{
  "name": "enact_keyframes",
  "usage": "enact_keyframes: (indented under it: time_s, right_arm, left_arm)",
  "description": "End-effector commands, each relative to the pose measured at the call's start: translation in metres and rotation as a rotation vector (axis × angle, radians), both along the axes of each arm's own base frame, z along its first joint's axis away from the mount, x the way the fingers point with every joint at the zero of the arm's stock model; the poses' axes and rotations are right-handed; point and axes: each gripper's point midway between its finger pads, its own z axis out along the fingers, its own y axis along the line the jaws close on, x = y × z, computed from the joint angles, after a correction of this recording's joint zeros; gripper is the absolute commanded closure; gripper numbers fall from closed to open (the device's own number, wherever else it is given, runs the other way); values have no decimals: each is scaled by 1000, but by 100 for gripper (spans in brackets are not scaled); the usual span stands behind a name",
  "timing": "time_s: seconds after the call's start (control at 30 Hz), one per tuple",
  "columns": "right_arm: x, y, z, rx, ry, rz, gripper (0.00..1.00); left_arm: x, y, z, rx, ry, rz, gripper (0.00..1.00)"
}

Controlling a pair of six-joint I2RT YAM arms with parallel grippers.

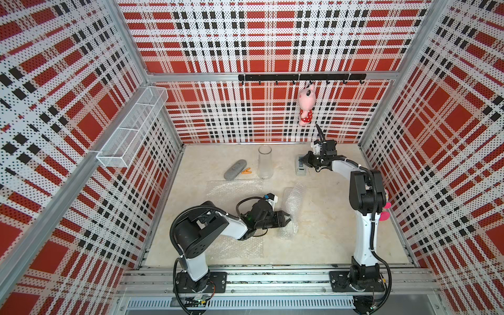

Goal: Wrap vases in bubble wrap
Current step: Tear off the tape using the Tape Cutter.

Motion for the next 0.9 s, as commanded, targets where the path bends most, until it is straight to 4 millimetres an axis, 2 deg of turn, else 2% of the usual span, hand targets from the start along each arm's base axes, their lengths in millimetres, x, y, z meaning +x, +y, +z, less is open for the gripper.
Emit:
enact_keyframes:
  time_s: [0.0,0.23,0.4,0.63,0.87]
  right_arm:
    - [-2,15,66,66,-145,63,100]
    - [-26,11,68,51,-120,51,100]
    - [-48,7,62,44,-101,46,100]
    - [-79,2,33,19,-50,43,100]
    - [-97,-3,-9,-31,24,48,100]
  left_arm:
    - [-18,16,-46,144,97,-17,67]
    - [-18,17,-45,143,96,-14,67]
    - [-17,15,-43,137,93,-18,67]
    - [-18,15,-43,139,94,-20,67]
    - [-19,15,-44,139,96,-20,68]
